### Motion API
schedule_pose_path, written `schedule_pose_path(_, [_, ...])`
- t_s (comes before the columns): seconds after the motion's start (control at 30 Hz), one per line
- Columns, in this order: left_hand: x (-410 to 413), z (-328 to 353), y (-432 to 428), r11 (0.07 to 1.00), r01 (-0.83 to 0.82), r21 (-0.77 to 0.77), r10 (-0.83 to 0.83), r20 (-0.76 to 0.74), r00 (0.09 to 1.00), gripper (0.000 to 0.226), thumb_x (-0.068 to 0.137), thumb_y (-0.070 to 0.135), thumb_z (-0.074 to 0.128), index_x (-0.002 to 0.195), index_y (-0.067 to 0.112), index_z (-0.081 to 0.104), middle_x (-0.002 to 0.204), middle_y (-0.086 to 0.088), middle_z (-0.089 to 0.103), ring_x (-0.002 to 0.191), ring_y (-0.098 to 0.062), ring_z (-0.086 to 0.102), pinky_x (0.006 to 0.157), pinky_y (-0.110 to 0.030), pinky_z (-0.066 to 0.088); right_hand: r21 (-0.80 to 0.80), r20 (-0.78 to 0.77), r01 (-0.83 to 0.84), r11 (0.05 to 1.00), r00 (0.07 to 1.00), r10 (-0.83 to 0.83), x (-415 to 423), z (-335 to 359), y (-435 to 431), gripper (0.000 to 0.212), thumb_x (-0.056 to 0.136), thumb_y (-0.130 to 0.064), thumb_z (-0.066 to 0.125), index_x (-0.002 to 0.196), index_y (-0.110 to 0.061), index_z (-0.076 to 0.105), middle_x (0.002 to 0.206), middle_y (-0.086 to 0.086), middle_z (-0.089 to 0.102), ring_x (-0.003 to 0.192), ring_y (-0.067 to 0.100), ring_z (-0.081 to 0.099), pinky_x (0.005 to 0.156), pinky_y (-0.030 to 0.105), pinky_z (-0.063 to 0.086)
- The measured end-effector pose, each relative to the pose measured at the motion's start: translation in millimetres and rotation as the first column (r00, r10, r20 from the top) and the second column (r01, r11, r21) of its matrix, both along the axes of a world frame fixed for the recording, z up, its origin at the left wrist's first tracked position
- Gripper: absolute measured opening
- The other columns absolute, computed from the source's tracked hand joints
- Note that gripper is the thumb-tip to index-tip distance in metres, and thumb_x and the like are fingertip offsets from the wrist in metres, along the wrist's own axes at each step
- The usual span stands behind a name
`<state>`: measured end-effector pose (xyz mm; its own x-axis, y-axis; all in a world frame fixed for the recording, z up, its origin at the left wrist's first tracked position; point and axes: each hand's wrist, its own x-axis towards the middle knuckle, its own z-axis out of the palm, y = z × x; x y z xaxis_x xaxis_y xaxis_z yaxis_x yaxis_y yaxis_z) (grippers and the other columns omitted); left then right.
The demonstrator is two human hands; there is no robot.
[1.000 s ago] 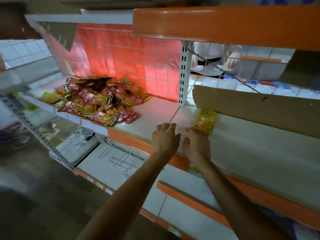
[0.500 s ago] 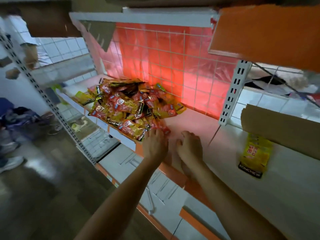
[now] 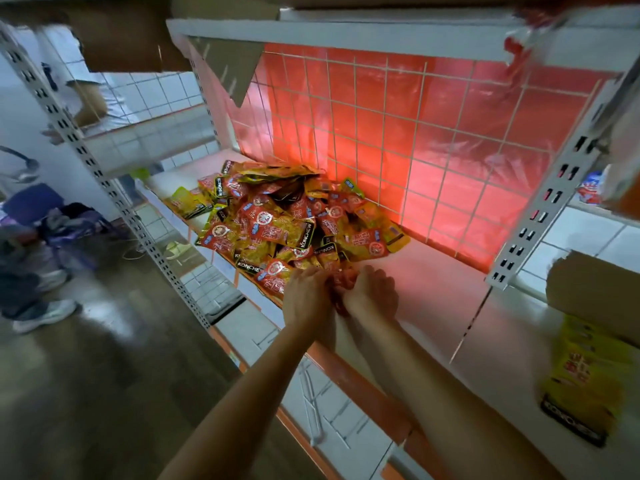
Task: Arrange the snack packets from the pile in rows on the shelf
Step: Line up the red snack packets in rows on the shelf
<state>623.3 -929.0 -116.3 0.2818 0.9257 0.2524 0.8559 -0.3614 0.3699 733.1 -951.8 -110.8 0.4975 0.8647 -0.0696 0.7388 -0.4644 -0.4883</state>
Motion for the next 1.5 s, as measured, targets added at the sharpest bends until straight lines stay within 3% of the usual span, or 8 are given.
schedule_pose_path(0.17, [3.3, -0.5, -2.7, 0.999, 0.037, -0.003, -0.037, 0.053, 0.998, 0.038, 0.091, 0.021, 0.060, 0.129, 0.020, 0.059, 0.125, -0.006, 0.061, 0.115, -0.029, 0.047, 0.089, -0.034, 0.040, 0.118, -0.257, 0.043, 0.992, 0.966, -0.011, 8.7, 10.5, -6.2, 0.043, 0.080, -0.033, 0.068, 0.117, -0.020, 0.050, 0.117, 0.010, 0.063, 0.110, 0.033, 0.057, 0.087, 0.037, 0.044])
schedule_pose_path(0.33, [13.5, 5.1, -18.6, 0.987, 0.126, 0.095, -0.137, 0.119, 0.983, 0.062, 0.079, 0.009, 0.072, 0.137, 0.007, 0.049, 0.137, -0.014, 0.051, 0.124, -0.035, 0.046, 0.094, -0.044, 0.046, 0.271, -0.291, 0.074, 0.960, 0.957, 0.008, 24.2, 25.2, -30.3, 0.036, 0.078, -0.018, 0.067, 0.112, -0.030, 0.065, 0.114, -0.001, 0.069, 0.110, 0.025, 0.059, 0.089, 0.031, 0.044])
schedule_pose_path(0.43, [20.2, 9.8, -29.6, 0.970, 0.214, 0.120, -0.228, 0.118, 0.967, 0.067, 0.080, 0.010, 0.072, 0.141, 0.008, 0.043, 0.144, -0.012, 0.045, 0.134, -0.033, 0.038, 0.107, -0.043, 0.036, 0.362, -0.319, 0.085, 0.928, 0.947, 0.038, 35.8, 30.0, -51.1, 0.037, 0.079, -0.012, 0.068, 0.113, -0.026, 0.067, 0.116, -0.003, 0.068, 0.109, 0.020, 0.060, 0.092, 0.028, 0.047])
schedule_pose_path(0.6, [33.7, 18.6, -63.1, 0.958, 0.246, 0.149, -0.273, 0.207, 0.939, 0.054, 0.084, 0.007, 0.067, 0.135, 0.002, 0.050, 0.135, -0.018, 0.054, 0.132, -0.037, 0.042, 0.105, -0.050, 0.037, 0.483, -0.390, 0.180, 0.857, 0.921, 0.026, 52.9, 37.4, -89.8, 0.035, 0.080, -0.009, 0.069, 0.112, -0.021, 0.063, 0.106, -0.006, 0.063, 0.094, 0.009, 0.056, 0.065, -0.002, 0.037])
schedule_pose_path(0.87, [48.2, 34.8, -125.9, 0.915, 0.403, -0.020, -0.370, 0.362, 0.856, 0.044, 0.083, 0.031, 0.071, 0.116, 0.006, 0.058, 0.109, -0.008, 0.055, 0.085, -0.015, 0.053, 0.070, -0.026, 0.046, 0.544, -0.726, 0.474, 0.692, 0.680, 0.105, 64.6, 42.7, -165.5, 0.027, 0.068, -0.015, 0.076, 0.089, -0.029, 0.066, 0.099, 0.004, 0.069, 0.096, 0.025, 0.066, 0.079, 0.038, 0.056])
schedule_pose_path(1.0, [63.4, 30.2, -158.3, 0.866, 0.477, -0.148, -0.354, 0.491, 0.796, 0.029, 0.086, 0.028, 0.068, 0.105, 0.013, 0.051, 0.089, 0.008, 0.057, 0.071, -0.008, 0.055, 0.051, -0.006, 0.036, 0.534, -0.790, 0.581, 0.613, 0.601, 0.119, 70.4, 43.6, -201.4, 0.016, 0.080, -0.013, 0.074, 0.090, -0.024, 0.068, 0.085, -0.005, 0.074, 0.083, 0.011, 0.069, 0.074, 0.029, 0.057])
schedule_pose_path(1.23, [99.6, 25.0, -198.9, 0.802, 0.545, -0.245, -0.258, 0.680, 0.686, 0.018, 0.091, 0.025, 0.062, 0.105, 0.016, 0.056, 0.094, 0.004, 0.066, 0.077, -0.003, 0.062, 0.061, -0.012, 0.044, 0.399, -0.847, 0.553, 0.732, 0.527, 0.063, 85.1, 55.2, -259.3, 0.020, 0.091, 0.000, 0.053, 0.099, -0.014, 0.066, 0.095, 0.008, 0.070, 0.083, 0.019, 0.066, 0.084, 0.040, 0.052])
schedule_pose_path(1.5, [163.9, 28.6, -262.2, 0.714, 0.641, -0.282, -0.338, 0.663, 0.668, 0.019, 0.091, 0.031, 0.061, 0.107, 0.022, 0.062, 0.086, 0.009, 0.064, 0.075, -0.002, 0.060, 0.062, -0.014, 0.044, 0.404, -0.809, 0.668, 0.625, 0.580, -0.097, 136.9, 52.6, -336.2, 0.026, 0.085, 0.008, 0.056, 0.107, 0.001, 0.066, 0.101, 0.018, 0.069, 0.089, 0.029, 0.066, 0.083, 0.041, 0.054])
